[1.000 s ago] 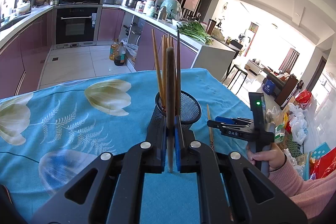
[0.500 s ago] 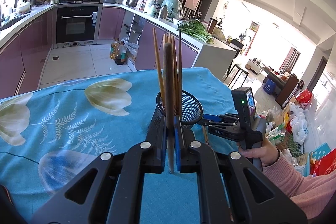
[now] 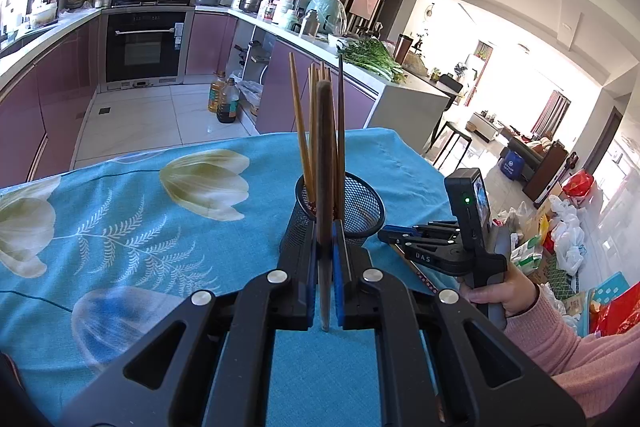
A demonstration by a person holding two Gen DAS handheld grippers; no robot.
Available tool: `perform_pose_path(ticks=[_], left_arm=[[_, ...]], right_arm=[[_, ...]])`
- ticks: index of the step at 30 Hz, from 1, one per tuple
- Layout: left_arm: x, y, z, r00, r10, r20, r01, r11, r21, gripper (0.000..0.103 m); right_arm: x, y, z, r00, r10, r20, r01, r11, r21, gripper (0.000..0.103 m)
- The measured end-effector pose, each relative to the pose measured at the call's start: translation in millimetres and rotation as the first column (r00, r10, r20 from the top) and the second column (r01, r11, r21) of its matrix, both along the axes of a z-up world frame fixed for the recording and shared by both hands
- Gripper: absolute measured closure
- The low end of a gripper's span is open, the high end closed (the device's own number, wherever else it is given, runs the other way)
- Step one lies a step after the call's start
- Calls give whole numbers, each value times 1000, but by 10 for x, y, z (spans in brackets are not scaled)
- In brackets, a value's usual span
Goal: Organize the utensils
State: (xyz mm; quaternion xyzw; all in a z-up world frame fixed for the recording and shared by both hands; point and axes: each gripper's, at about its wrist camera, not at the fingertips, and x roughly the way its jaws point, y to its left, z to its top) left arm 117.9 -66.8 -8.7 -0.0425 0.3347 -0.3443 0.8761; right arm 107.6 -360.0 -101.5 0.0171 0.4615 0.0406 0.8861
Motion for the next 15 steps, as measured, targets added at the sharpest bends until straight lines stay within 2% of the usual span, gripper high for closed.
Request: perform_pose_path(ticks=[4,8,15], left_arm=[[1,-17,-3,1000,-2,0,2,1000,2,96],[-12,-24,4,1000,1,0,-1,1000,7,96],[-41,-44,23,1000,-1,8,1,1000,19,96]], right_arm=[[-18,-27,19,1000,-3,9,3,999,36,97],[-117,-82,132,998,-11,56,5,995,95,97],[-456,-52,591,974,33,225,-76,980,186,97]])
